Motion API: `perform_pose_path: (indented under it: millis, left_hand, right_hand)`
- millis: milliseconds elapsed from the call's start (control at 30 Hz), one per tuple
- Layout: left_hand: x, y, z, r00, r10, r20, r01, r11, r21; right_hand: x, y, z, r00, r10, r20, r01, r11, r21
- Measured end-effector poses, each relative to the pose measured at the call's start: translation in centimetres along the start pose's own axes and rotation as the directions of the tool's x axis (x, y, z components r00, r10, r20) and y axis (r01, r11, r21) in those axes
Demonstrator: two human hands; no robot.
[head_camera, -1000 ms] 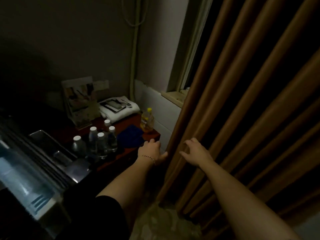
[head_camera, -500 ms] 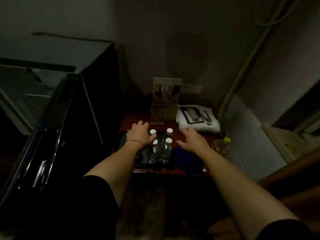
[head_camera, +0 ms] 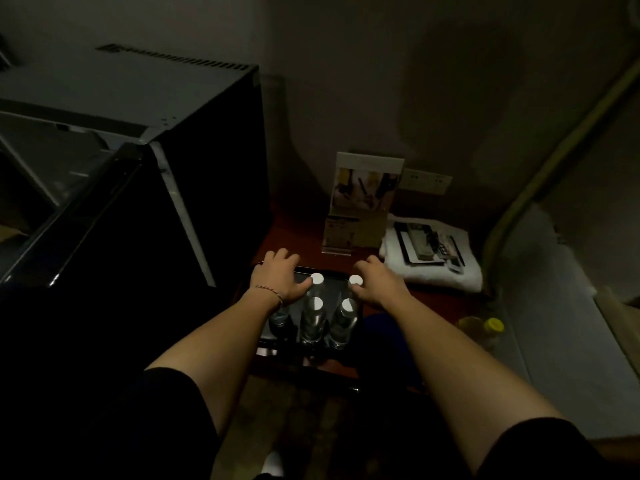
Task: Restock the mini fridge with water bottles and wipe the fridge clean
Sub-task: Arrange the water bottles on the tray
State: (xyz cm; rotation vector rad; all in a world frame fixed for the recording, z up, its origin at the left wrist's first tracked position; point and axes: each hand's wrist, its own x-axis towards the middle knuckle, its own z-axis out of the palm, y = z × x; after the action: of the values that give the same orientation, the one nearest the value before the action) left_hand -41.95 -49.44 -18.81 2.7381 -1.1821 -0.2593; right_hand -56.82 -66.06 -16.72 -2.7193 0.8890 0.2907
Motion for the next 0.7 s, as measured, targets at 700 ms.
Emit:
perform_pose_path:
  millis: [700]
  left_hand:
    - [3.1, -2.6, 2.9, 0.993, -0.039, 0.110, 0.038, 0.999, 0.005]
  right_hand:
    - [4.2, 0.4, 3.8, 0.998, 0.056, 0.019, -0.057, 0.996, 0.071]
